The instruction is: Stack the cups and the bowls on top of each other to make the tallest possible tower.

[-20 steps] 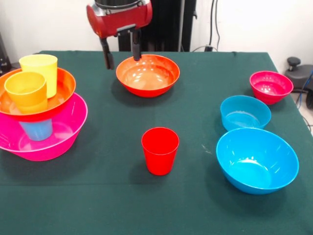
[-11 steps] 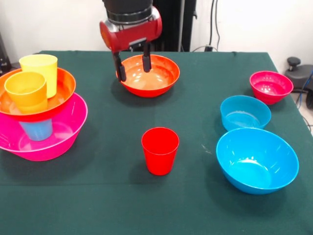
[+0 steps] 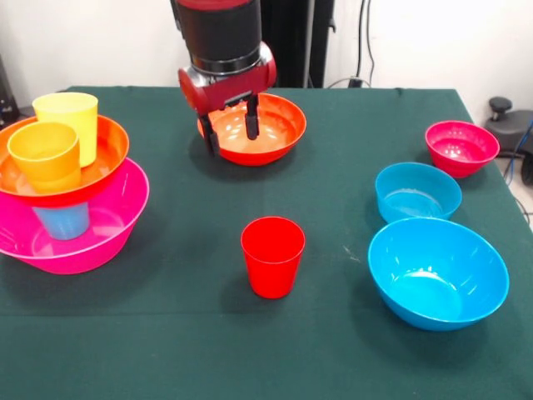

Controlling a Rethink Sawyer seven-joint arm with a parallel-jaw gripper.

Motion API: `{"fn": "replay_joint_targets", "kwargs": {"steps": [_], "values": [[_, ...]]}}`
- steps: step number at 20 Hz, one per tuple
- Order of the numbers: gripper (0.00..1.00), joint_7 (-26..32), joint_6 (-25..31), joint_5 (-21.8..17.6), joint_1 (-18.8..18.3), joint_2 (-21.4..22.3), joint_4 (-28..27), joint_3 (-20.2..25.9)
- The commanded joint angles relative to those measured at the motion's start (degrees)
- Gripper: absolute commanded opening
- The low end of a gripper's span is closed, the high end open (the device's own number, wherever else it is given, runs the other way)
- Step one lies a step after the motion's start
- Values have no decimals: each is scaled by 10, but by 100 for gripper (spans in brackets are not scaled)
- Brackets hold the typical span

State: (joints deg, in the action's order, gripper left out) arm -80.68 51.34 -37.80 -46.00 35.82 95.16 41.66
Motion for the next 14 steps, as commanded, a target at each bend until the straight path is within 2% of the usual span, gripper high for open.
{"fn": "replay_joint_targets", "kwargs": {"steps": [1,6,14], "values": [[100,40,9,-38,17,-43,6,-43],[100,67,29,-39,19,-55,-8,-40],[100,58,36,-39,29,-71,-24,-50]]}}
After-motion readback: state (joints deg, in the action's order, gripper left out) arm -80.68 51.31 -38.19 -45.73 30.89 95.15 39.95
